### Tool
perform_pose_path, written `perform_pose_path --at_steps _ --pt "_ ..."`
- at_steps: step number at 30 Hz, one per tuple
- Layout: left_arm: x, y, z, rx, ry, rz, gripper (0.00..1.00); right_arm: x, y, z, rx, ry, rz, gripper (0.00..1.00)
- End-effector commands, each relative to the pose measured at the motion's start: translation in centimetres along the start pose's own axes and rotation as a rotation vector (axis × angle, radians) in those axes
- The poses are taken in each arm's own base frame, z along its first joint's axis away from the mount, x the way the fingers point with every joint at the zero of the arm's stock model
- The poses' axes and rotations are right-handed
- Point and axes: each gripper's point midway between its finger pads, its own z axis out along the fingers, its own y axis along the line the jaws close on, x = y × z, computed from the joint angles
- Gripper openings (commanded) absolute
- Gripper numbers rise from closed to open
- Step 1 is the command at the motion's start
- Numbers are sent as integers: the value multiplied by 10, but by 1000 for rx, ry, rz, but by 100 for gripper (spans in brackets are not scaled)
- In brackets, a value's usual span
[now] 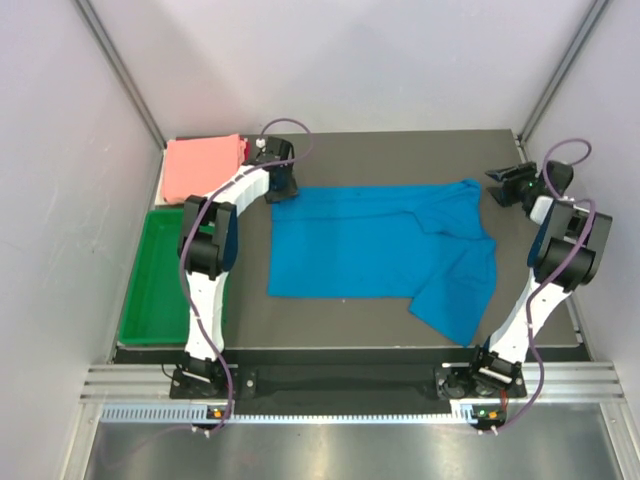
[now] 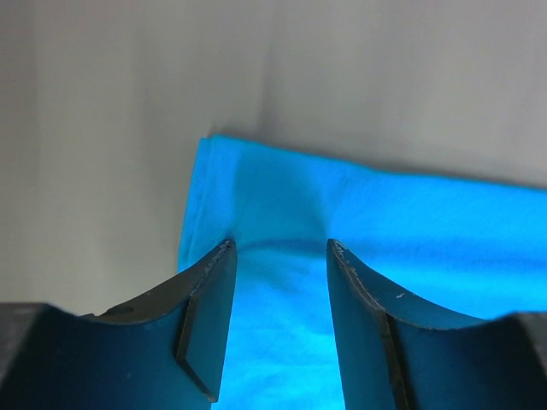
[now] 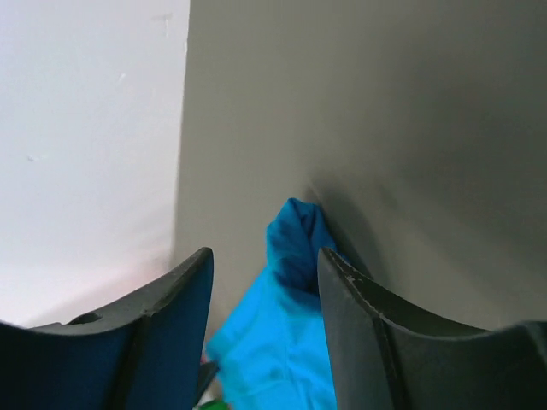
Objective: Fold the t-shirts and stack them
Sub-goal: Flatten the tshirt out
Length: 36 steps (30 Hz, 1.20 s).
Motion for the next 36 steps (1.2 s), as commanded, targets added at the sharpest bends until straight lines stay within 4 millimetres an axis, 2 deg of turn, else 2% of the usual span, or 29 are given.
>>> perform_pose_path --at_steps 1,2,3,4,5,6,8,9,10,12,13,17,24,31,36 --pt "-35 -9 -57 55 -61 22 52 -11 27 -37 178 -50 -225 53" --pt "-32 -7 -61 53 -57 24 53 -3 18 -45 259 -28 -216 52" --pt "-35 -8 -72 66 -68 19 52 -9 16 -56 322 -73 -258 52" --pt "-24 -4 -72 63 -43 24 52 -3 14 -62 371 -74 -269 51" --pt "-19 -3 -75 70 -35 23 52 7 0 -74 459 -48 -249 51" --pt "-9 0 -79 72 -22 16 52 12 -3 -84 502 -59 -249 51" --pt "-4 3 -87 82 -31 2 52 32 -10 -94 557 -22 -242 51" --pt "0 5 -88 82 -29 -5 51 37 -6 -100 561 -28 -249 52" --pt "11 12 -85 69 -7 -10 49 52 -12 -104 587 0 -255 52" --pt "15 17 -87 55 -6 -38 49 61 -17 -115 638 -9 -236 52" --pt "21 23 -86 38 6 -47 48 73 -24 -118 658 15 -237 52" --pt "21 35 -74 29 23 -151 43 95 -30 -121 675 42 -217 48" --pt "5 32 -57 92 -28 -256 40 104 -25 -120 645 32 -223 45" --pt "22 38 -32 86 13 -238 40 110 -32 -118 663 46 -232 45" --pt "30 36 -24 102 42 -238 38 111 -32 -118 667 18 -197 47"
